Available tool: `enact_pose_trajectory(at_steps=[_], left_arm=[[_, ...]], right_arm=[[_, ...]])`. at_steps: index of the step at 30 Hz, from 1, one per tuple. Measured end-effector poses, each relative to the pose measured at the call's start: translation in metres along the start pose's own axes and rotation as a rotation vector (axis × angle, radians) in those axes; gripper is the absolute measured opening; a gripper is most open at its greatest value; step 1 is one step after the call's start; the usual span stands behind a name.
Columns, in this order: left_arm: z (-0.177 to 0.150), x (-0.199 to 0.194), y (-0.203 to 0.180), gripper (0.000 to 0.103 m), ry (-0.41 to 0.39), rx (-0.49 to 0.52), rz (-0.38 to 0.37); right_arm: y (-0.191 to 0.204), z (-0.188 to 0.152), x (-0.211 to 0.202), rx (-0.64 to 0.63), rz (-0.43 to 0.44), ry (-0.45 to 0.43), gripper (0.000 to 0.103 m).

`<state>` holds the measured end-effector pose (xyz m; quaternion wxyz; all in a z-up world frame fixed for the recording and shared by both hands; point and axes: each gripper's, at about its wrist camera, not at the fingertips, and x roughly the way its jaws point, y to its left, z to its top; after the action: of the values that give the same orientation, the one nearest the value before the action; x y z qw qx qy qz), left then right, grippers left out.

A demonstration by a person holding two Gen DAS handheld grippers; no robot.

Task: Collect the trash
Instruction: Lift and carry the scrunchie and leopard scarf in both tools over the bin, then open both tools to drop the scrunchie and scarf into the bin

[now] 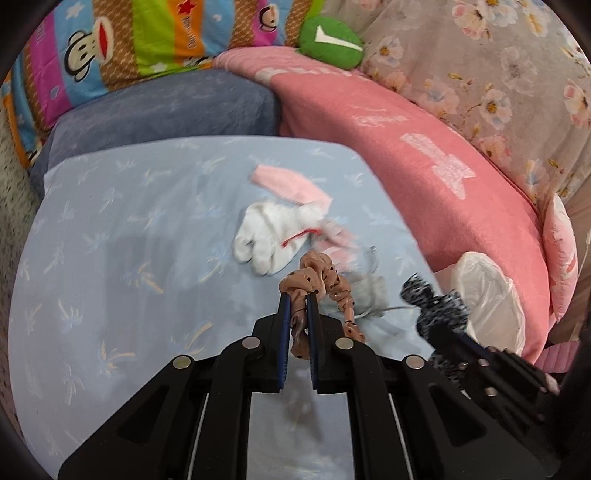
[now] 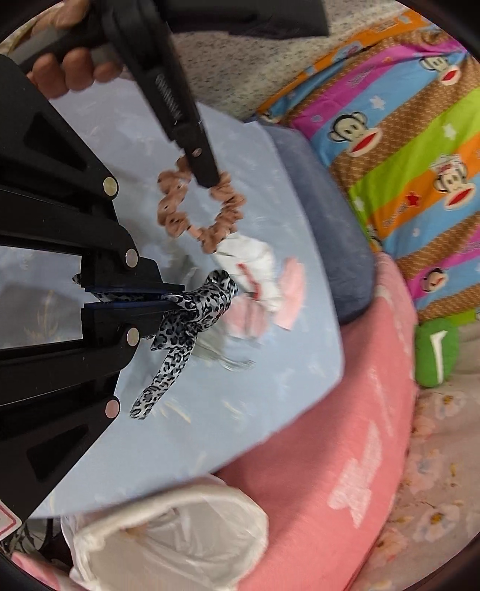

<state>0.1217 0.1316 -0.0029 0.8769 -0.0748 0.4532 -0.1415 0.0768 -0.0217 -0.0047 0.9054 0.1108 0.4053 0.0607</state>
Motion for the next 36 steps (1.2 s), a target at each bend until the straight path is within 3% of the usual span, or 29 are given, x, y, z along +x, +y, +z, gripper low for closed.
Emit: enact_pose_trajectory(at_steps=[8, 16, 24, 36], left_arm=[[0.018, -0.014, -0.073, 0.009, -0.057, 0.118, -0.087], [0.015, -0.003, -0.16, 0.009, -0.044, 0.252, -0.179], [-0.001, 0.005, -0.22, 0.009, -0.014, 0.345, -0.246], [-0.01, 0.015, -0.272, 0.009, 0.022, 0.416, -0.313]], right_arm=[[-0.047, 0.031, -0.075, 0.067, -0.073, -0.156, 0.003], [-0.122, 0.028, -0.135, 0.165, -0.179, -0.246, 0.003], [-0.184, 0.011, -0.165, 0.26, -0.254, -0.282, 0.003], [-0.229, -0.002, -0.191, 0.34, -0.317, -0.329, 0.003]])
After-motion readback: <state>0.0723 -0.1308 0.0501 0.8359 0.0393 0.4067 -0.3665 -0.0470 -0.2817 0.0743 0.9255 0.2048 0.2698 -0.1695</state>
